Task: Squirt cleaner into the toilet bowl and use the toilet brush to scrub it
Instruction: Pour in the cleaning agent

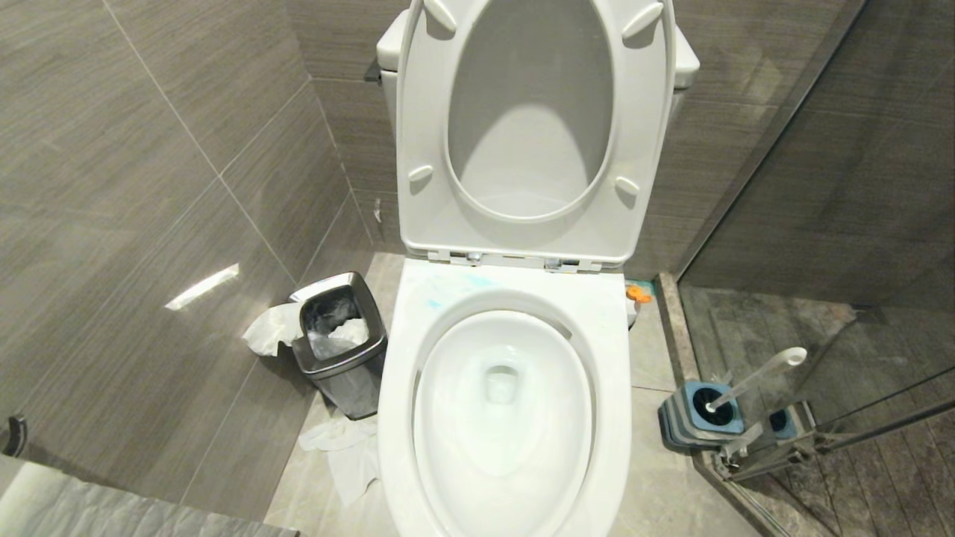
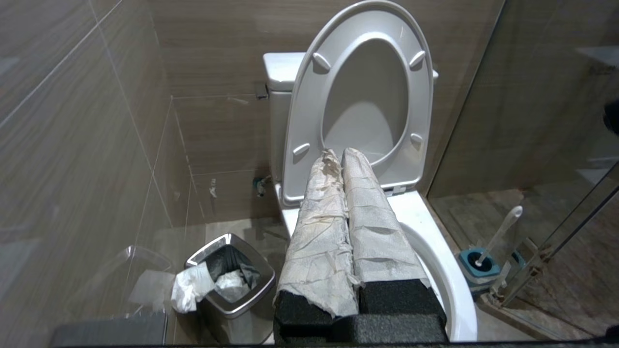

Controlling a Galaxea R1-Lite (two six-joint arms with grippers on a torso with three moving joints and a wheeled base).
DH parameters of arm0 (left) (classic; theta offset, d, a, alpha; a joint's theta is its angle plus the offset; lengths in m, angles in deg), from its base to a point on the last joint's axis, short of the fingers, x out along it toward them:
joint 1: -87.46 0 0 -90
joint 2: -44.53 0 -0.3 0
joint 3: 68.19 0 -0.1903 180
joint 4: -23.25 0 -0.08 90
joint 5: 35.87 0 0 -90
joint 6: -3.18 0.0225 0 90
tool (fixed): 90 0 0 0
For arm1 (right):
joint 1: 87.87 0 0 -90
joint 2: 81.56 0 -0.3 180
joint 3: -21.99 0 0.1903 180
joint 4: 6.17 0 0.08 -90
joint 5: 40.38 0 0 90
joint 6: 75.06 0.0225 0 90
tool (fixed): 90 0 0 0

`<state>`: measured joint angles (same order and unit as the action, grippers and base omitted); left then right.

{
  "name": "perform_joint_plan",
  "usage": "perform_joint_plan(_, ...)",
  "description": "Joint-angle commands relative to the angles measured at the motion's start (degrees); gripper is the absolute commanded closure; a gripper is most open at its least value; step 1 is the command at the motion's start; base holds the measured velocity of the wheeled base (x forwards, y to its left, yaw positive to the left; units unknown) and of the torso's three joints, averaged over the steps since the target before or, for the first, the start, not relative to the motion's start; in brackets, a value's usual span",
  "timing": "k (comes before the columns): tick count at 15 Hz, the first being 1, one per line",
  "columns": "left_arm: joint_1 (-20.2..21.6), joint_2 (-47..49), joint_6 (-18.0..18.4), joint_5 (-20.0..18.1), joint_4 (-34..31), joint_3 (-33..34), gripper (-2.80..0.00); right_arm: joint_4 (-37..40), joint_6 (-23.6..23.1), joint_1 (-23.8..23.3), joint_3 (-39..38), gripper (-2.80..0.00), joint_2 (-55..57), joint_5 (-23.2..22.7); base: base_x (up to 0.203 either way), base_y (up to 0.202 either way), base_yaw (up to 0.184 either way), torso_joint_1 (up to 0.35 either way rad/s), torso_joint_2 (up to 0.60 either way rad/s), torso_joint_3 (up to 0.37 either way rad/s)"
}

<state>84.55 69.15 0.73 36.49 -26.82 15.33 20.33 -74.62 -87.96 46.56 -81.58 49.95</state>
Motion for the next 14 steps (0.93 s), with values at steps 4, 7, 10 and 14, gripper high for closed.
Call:
perform_joint_plan(4, 3.56, -12.52, 0.04, 0.1, -0.69, 9.29, 0.0, 0.03, 0.0, 0.01, 0.02, 0.0, 0.02, 0.02, 0.0, 0.0, 0.0, 0.0, 0.0, 0.0)
perform_joint_plan(7, 3.36, -15.88, 0.6, 0.55, -0.5, 13.95, 0.0, -0.06, 0.0, 0.01, 0.02, 0.0, 0.02, 0.02, 0.0, 0.0, 0.0, 0.0, 0.0, 0.0)
perform_joint_plan(10, 3.22, -20.55, 1.21, 0.55, -0.43, 19.57, 0.0, -0.01, 0.0, 0.01, 0.02, 0.0, 0.02, 0.02, 0.0, 0.0, 0.0, 0.0, 0.0, 0.0)
perform_joint_plan(14, 2.94, -24.51, 2.48, 3.21, 2.37, 26.3, 0.0, -0.06, 0.0, 0.01, 0.02, 0.0, 0.02, 0.02, 0.0, 0.0, 0.0, 0.0, 0.0, 0.0)
